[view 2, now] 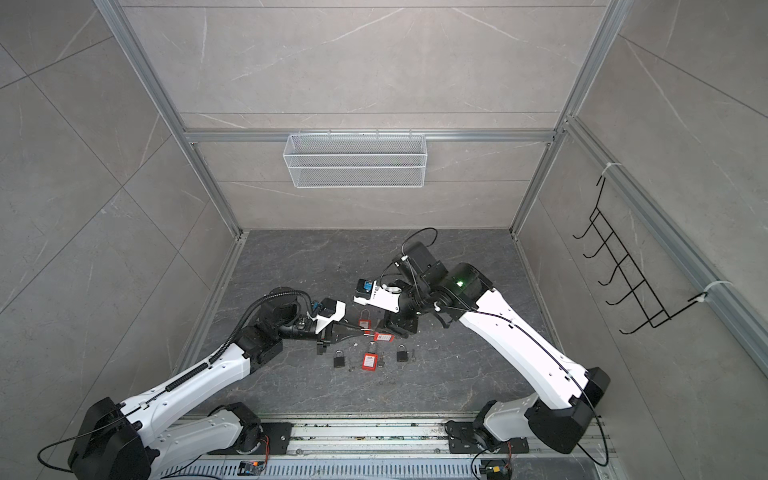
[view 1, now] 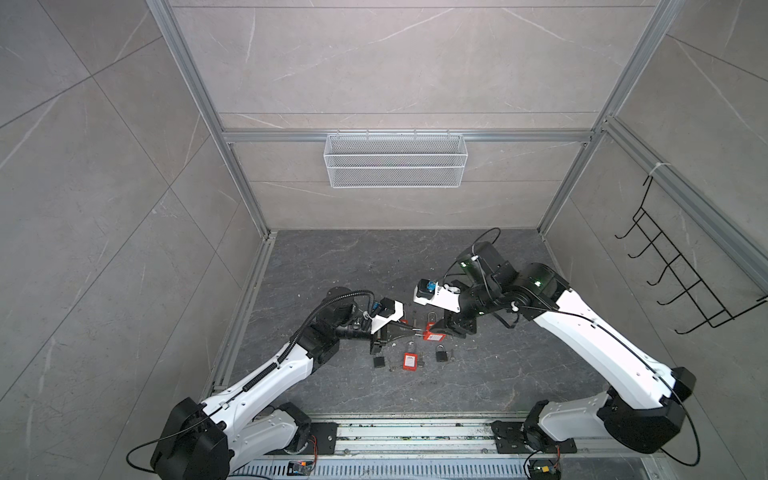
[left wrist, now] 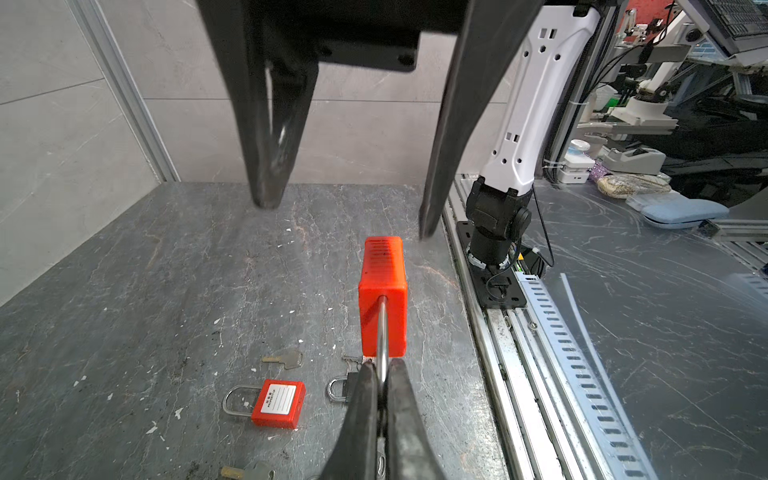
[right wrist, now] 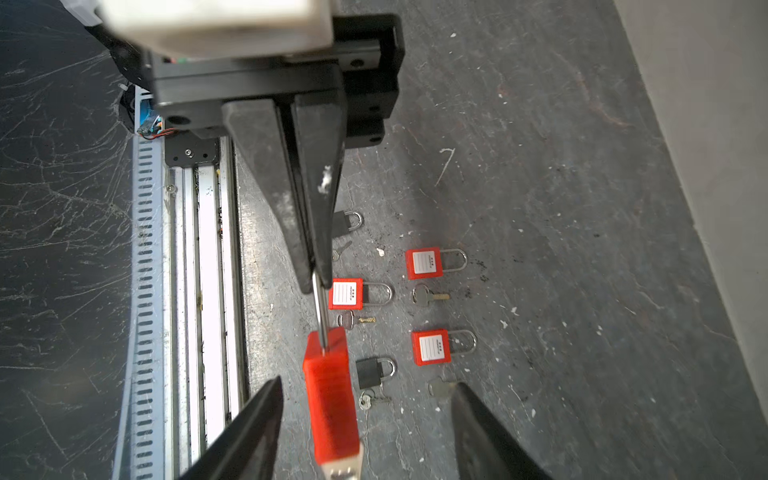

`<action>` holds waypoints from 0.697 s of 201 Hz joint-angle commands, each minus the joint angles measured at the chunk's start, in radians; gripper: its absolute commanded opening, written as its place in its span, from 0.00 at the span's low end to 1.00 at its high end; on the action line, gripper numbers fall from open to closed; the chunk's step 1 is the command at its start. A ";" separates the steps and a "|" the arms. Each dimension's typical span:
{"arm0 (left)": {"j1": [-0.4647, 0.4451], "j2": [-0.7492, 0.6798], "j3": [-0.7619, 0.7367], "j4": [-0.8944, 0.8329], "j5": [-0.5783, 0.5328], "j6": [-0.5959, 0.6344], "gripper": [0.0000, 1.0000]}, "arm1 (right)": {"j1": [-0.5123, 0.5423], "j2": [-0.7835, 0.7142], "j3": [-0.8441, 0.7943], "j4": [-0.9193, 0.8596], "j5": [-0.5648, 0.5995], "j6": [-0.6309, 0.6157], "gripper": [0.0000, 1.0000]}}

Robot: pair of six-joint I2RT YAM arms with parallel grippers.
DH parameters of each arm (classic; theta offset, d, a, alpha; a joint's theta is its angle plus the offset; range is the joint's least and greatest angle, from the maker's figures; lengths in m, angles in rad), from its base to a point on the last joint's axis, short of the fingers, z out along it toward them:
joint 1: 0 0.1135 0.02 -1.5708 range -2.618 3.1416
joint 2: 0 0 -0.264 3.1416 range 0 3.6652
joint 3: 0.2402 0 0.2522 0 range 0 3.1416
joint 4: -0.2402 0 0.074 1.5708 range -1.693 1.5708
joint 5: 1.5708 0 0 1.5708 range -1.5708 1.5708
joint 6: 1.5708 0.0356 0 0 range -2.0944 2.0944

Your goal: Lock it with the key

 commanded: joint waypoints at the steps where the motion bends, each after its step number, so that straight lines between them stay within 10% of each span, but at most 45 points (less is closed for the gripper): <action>1: -0.003 -0.004 0.051 0.060 0.038 -0.007 0.00 | -0.022 -0.047 -0.019 -0.093 0.033 0.000 0.68; 140: -0.033 0.020 0.106 0.095 0.105 -0.118 0.00 | -0.071 -0.025 -0.175 -0.046 0.097 -0.053 0.62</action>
